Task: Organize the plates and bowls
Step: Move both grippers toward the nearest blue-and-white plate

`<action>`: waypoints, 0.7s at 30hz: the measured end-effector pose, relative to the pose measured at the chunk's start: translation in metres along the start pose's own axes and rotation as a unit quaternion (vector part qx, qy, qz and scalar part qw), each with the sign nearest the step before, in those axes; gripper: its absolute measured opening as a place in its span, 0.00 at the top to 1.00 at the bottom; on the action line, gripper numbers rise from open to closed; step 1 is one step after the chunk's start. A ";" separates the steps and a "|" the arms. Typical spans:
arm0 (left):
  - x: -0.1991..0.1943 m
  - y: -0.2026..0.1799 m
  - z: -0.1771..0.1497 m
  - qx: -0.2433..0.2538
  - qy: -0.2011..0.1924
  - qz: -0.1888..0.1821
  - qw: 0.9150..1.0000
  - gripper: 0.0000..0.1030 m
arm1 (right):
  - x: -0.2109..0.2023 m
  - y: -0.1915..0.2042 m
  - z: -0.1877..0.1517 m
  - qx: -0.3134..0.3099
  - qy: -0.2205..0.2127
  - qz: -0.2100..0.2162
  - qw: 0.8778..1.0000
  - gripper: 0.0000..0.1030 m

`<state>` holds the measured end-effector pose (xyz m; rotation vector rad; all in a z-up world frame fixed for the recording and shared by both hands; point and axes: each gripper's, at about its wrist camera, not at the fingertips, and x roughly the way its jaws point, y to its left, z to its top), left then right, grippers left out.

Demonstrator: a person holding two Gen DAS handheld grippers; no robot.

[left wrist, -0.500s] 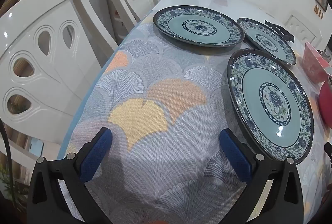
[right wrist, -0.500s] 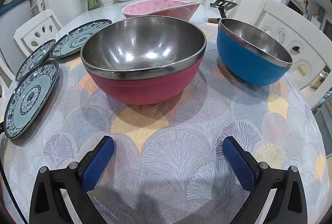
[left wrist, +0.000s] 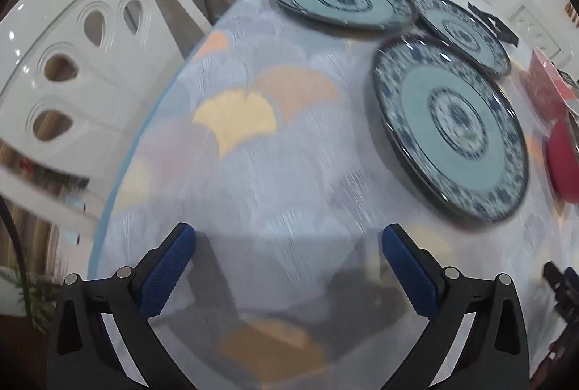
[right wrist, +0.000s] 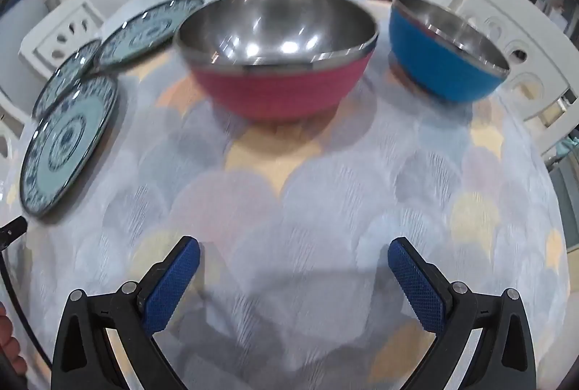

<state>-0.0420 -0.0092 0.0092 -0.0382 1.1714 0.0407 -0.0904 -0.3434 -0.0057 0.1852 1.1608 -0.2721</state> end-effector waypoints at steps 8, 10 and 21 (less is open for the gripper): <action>-0.075 -0.024 -0.012 0.005 -0.049 -0.011 0.999 0.01 | -0.040 0.010 -0.014 -0.067 0.009 0.033 0.997 0.01; -0.094 -0.029 -0.008 0.003 -0.061 -0.015 0.998 0.01 | -0.064 0.016 -0.010 -0.086 -0.022 0.035 0.995 0.01; -0.186 -0.047 -0.005 -0.023 -0.140 -0.006 0.990 0.01 | -0.156 0.055 0.011 -0.135 -0.099 0.063 0.984 0.01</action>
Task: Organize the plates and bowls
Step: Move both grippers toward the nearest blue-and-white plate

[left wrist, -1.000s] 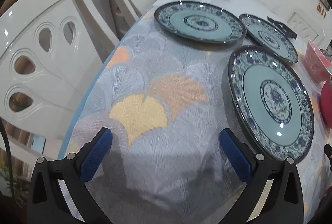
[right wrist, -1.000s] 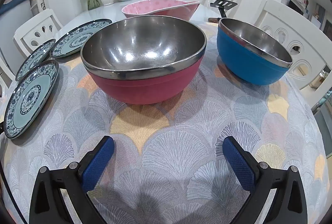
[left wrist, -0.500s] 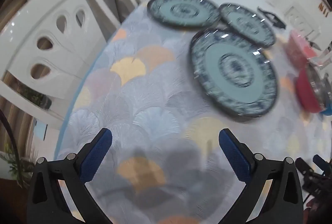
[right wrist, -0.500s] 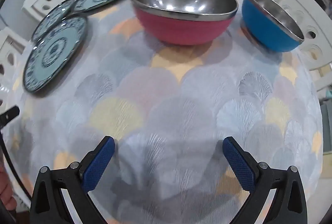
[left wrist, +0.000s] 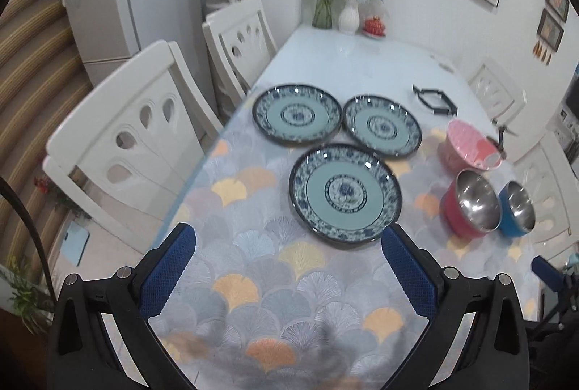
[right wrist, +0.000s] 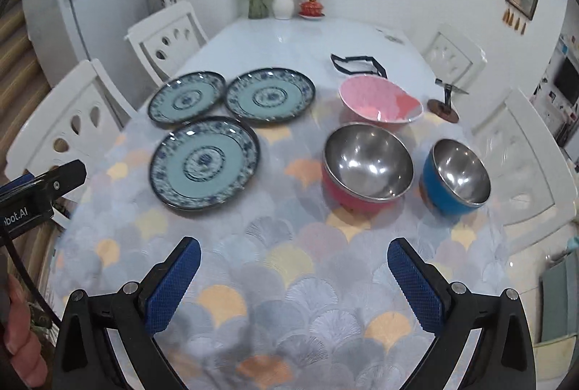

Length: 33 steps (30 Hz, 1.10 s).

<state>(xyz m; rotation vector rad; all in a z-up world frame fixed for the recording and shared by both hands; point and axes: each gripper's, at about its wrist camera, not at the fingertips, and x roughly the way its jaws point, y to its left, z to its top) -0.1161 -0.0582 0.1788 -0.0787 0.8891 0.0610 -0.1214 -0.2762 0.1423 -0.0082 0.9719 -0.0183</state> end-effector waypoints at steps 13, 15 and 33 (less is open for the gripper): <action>0.011 0.007 0.015 0.009 0.001 -0.016 1.000 0.01 | 0.002 0.024 0.016 -0.007 0.008 0.000 1.000 0.01; 0.016 0.011 0.020 0.013 0.000 -0.019 1.000 0.01 | 0.007 0.029 0.020 -0.002 0.013 -0.005 1.000 0.01; 0.086 0.034 0.038 0.042 0.059 -0.060 0.996 0.01 | 0.052 0.042 0.031 0.082 0.042 -0.029 0.995 0.01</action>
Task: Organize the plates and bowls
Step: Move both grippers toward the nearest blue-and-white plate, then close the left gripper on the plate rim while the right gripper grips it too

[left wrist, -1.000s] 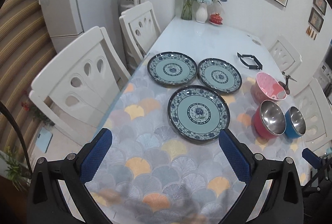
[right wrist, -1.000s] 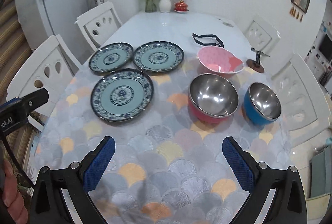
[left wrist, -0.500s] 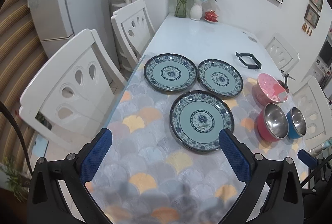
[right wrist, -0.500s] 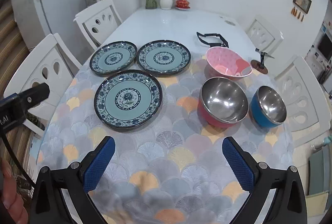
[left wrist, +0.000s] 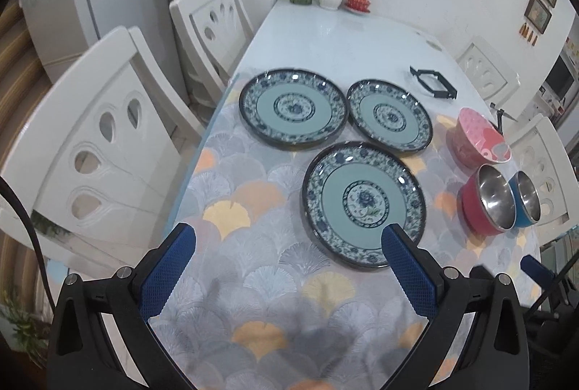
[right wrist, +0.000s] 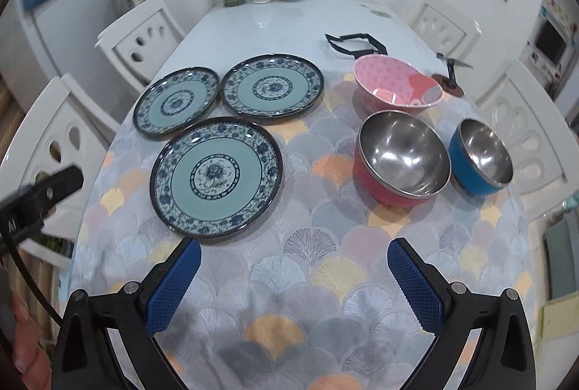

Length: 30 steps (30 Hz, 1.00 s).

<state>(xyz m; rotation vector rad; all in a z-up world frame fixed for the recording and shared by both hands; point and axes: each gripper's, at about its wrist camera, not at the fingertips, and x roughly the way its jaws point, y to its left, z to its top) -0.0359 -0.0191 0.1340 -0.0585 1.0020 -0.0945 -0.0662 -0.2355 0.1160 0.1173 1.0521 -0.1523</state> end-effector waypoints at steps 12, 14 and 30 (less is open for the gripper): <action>0.041 0.017 0.011 0.010 0.032 -0.024 0.999 0.01 | 0.031 0.010 0.012 0.025 0.014 -0.016 0.999 0.02; 0.051 0.015 0.015 0.010 0.038 -0.033 0.999 0.01 | 0.035 0.010 0.015 0.030 0.016 -0.015 0.999 0.02; 0.071 0.010 0.032 -0.004 0.049 -0.036 0.998 0.03 | 0.062 0.017 0.037 0.033 0.033 -0.003 0.999 0.07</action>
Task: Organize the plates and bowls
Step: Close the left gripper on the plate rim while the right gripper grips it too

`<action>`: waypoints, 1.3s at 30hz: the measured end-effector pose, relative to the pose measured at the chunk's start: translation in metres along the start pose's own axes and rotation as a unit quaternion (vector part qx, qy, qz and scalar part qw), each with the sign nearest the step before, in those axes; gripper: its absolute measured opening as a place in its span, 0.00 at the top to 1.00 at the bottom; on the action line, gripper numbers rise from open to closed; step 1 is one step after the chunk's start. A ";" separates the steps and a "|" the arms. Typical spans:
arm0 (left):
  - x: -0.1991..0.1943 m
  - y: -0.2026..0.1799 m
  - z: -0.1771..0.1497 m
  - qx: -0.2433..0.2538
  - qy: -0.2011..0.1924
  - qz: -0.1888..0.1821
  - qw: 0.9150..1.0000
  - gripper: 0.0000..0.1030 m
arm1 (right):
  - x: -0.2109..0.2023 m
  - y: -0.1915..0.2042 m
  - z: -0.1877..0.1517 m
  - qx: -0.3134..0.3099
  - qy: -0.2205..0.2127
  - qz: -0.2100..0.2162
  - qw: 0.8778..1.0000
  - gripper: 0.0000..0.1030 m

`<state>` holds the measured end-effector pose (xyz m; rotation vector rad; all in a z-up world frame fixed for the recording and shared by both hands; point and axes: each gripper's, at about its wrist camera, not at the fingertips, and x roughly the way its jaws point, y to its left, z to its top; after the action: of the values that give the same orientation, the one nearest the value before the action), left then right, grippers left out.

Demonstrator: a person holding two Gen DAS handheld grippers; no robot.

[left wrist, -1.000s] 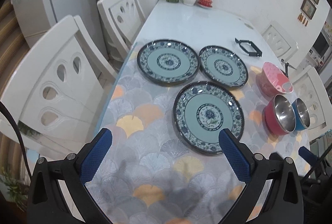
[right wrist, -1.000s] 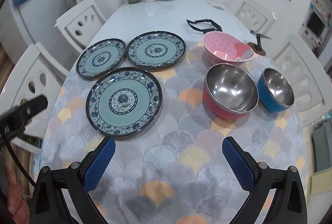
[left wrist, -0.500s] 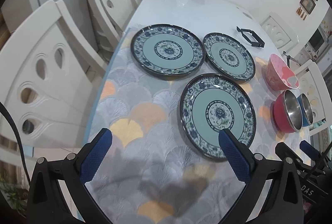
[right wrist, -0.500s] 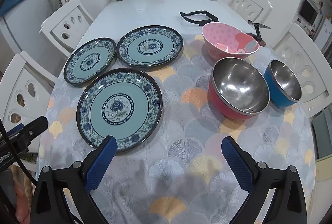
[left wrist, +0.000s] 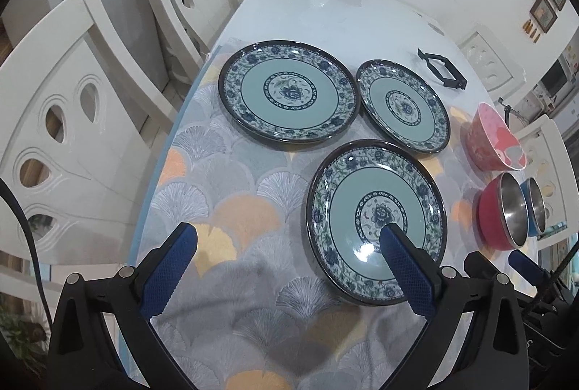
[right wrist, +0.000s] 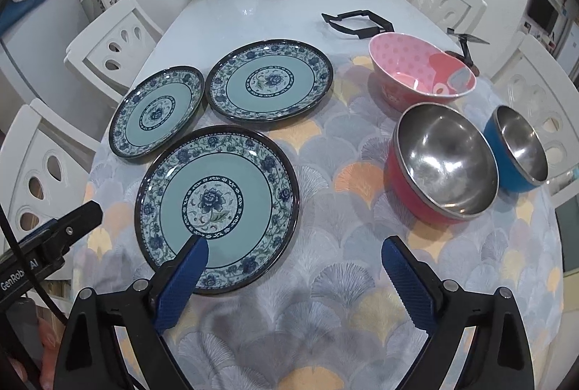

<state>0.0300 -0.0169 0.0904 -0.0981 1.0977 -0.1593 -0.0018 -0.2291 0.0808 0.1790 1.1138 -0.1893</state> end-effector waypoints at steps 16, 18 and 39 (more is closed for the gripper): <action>0.015 -0.012 0.009 -0.006 0.010 0.021 1.000 0.03 | 0.019 -0.004 0.016 -0.025 0.015 0.004 1.000 0.08; 0.016 -0.014 0.011 -0.003 0.011 0.022 1.000 0.03 | 0.020 -0.004 0.017 -0.026 0.016 0.005 1.000 0.08; -0.031 -0.035 0.016 0.025 -0.044 0.010 0.999 0.03 | -0.027 -0.012 0.022 -0.026 -0.035 -0.005 0.999 0.09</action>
<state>0.0276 -0.0461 0.1303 -0.0487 1.0064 -0.1633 0.0027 -0.2446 0.1145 0.1204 1.0491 -0.1747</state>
